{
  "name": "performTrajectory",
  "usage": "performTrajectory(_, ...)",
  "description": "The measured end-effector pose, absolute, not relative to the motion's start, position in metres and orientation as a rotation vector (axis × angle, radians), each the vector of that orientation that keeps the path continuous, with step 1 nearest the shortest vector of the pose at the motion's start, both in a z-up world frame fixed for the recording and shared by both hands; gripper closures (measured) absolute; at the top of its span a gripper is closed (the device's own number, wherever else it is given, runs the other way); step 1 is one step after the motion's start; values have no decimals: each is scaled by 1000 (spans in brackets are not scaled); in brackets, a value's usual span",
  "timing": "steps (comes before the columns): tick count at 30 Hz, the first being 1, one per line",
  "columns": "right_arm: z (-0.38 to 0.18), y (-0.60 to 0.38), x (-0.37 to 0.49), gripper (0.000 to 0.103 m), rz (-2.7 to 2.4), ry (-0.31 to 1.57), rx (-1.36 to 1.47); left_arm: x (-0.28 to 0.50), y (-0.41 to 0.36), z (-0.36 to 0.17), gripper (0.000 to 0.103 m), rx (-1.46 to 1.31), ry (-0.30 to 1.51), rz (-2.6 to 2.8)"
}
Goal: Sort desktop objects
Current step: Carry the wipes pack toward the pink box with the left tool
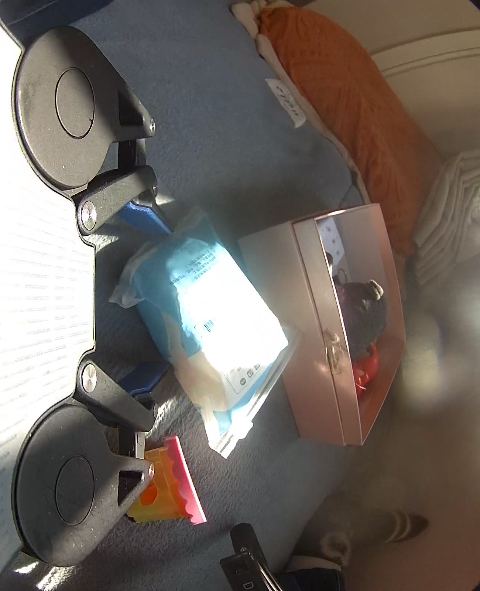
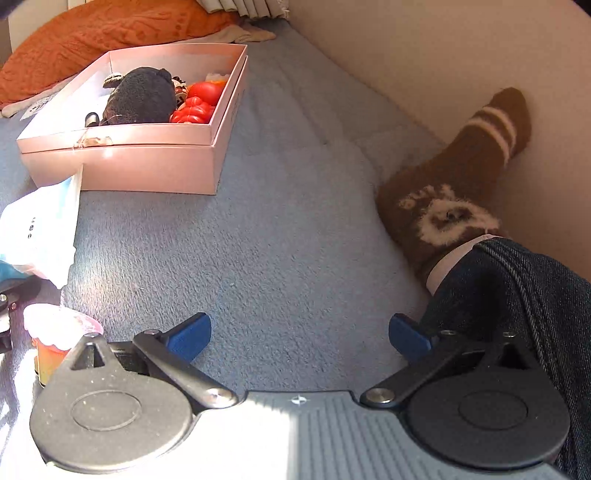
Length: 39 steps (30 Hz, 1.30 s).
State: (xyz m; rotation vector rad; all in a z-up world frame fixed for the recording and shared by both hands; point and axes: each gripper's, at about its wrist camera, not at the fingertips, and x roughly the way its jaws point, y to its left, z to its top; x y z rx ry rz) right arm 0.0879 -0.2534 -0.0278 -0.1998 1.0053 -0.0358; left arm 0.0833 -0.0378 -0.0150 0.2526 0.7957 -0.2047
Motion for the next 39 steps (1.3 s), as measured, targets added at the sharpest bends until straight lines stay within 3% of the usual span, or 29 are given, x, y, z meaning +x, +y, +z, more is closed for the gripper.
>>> performTrajectory(5, -29, -250, 85, 0, -28, 1005, -212, 87, -15, -10, 22, 226, 800, -63)
performTrajectory(15, -28, -249, 84, 0, -28, 992, -219, 88, 13, -5, 10, 134, 821, 31)
performTrajectory(22, -26, -245, 81, 0, -5, 963, -233, 80, 26, 12, 3, -95, 779, -135)
performTrajectory(31, -20, -239, 76, 0, 28, 935, -252, 124, -24, 4, 2, -35, 840, -176)
performTrajectory(39, -9, -242, 78, 0, 20, 899, -211, 130, -20, -1, 1, -97, 879, -236)
